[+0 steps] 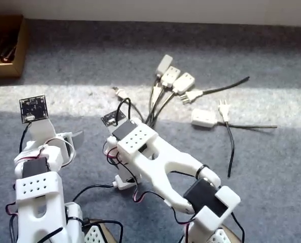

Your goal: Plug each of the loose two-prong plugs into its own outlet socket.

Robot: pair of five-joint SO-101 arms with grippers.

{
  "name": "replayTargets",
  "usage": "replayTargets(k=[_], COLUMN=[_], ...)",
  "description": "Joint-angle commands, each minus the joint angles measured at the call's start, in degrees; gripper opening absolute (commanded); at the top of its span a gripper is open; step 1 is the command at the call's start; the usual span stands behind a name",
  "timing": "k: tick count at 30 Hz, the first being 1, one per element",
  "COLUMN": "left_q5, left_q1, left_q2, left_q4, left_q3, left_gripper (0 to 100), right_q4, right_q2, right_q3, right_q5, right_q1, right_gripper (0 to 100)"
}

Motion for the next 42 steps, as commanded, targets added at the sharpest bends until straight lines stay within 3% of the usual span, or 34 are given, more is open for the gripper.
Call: replayTargets(k=[1, 8, 15, 18, 21, 25, 28, 33, 39, 42], left_q5=[0.26, 0.18, 0.18, 0.18, 0.18, 0.09, 0.09, -1.14, -14.68, -21.1], left_q1=[-0.04, 0.57, 0.66, 2.24, 4.09, 10.15, 17.1, 25.89, 32.57, 36.18], left_q2=[-0.75, -0.75, -0.4, -0.66, -0.66, -0.75, -0.75, -0.4, -0.22, -0.22], left_q4=[-0.97, -0.88, -0.88, -0.79, -0.09, 10.46, 21.01, 35.69, 40.88, 44.84], left_q3=[-0.31, -0.31, -0.31, -0.84, -4.0, -13.49, -23.96, -39.16, -37.85, -34.42], left_gripper=[33, 33, 32, 32, 32, 32, 32, 32, 33, 33], right_q4=[5.93, 19.65, 20.44, 20.44, 20.44, 20.44, 20.53, 19.82, 8.92, 8.57], right_q2=[-0.84, -0.75, -8.84, -15.08, -23.25, -36.09, -46.02, -63.78, -90.15, -98.77], right_q3=[-7.25, -25.71, -40.48, -42.95, -42.42, -41.45, -32.92, -8.22, 26.86, 32.31], right_q5=[0.44, 0.44, 0.7, 5.19, 10.46, 15.38, 18.73, 21.71, 22.51, 29.89], right_q1=[2.15, 2.33, 6.2, 12.79, 25.1, 41.19, 46.02, 46.64, 46.64, 50.15], right_gripper=[30.7, 36.1, 36.1, 36.1, 36.1, 36.1, 36.1, 36.1, 36.1, 36.1])
